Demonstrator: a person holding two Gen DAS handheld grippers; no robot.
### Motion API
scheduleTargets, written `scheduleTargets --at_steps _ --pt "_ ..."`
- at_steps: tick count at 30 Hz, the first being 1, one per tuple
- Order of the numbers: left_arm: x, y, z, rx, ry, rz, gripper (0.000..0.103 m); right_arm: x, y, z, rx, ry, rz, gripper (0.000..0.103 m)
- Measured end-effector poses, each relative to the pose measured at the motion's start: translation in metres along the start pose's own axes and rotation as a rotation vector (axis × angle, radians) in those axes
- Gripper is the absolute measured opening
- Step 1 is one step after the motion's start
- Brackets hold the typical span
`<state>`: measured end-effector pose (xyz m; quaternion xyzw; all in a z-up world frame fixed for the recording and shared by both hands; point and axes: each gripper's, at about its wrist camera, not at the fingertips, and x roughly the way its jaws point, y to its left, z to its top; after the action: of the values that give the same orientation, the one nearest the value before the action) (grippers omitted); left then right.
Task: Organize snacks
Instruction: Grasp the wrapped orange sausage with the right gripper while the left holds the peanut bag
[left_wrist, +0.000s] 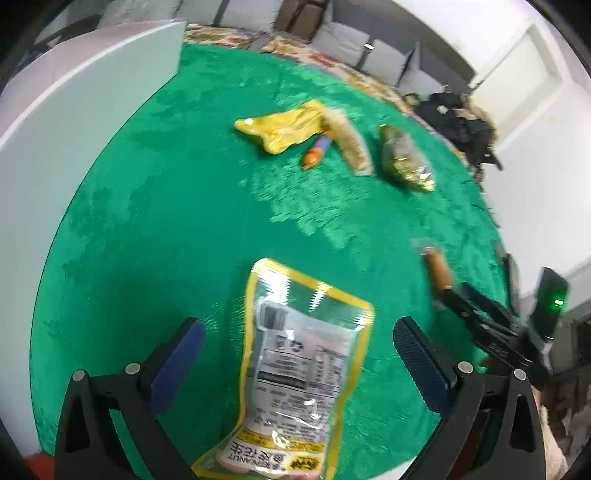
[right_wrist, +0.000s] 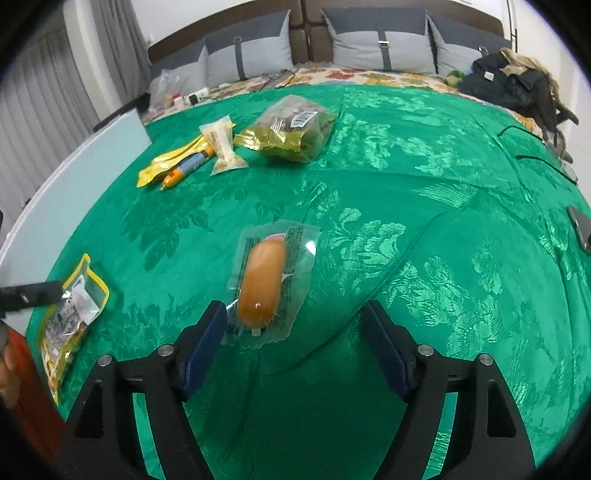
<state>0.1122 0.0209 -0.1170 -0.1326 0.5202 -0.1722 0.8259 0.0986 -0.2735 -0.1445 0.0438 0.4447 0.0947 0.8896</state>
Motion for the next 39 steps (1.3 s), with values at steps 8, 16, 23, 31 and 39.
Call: scheduleTargets --at_steps 8,16,23,31,39 --pt "0.021 -0.050 -0.026 0.344 0.085 0.195 0.100 -0.001 0.002 -0.007 -0.023 -0.014 -0.014 0.084" --pt "0.027 -0.026 -0.034 0.260 0.096 0.280 0.101 -0.010 -0.027 -0.006 0.153 -0.039 0.130 0.084" --pt "0.033 -0.027 -0.041 0.315 0.085 0.300 0.103 -0.006 -0.009 -0.005 0.061 -0.029 0.049 0.084" --pt "0.030 -0.028 -0.046 0.311 0.059 0.301 0.102 -0.003 -0.002 -0.006 0.008 -0.019 0.004 0.085" --pt "0.025 -0.044 -0.048 0.371 0.044 0.273 0.064 0.002 0.010 -0.007 -0.064 0.000 -0.051 0.088"
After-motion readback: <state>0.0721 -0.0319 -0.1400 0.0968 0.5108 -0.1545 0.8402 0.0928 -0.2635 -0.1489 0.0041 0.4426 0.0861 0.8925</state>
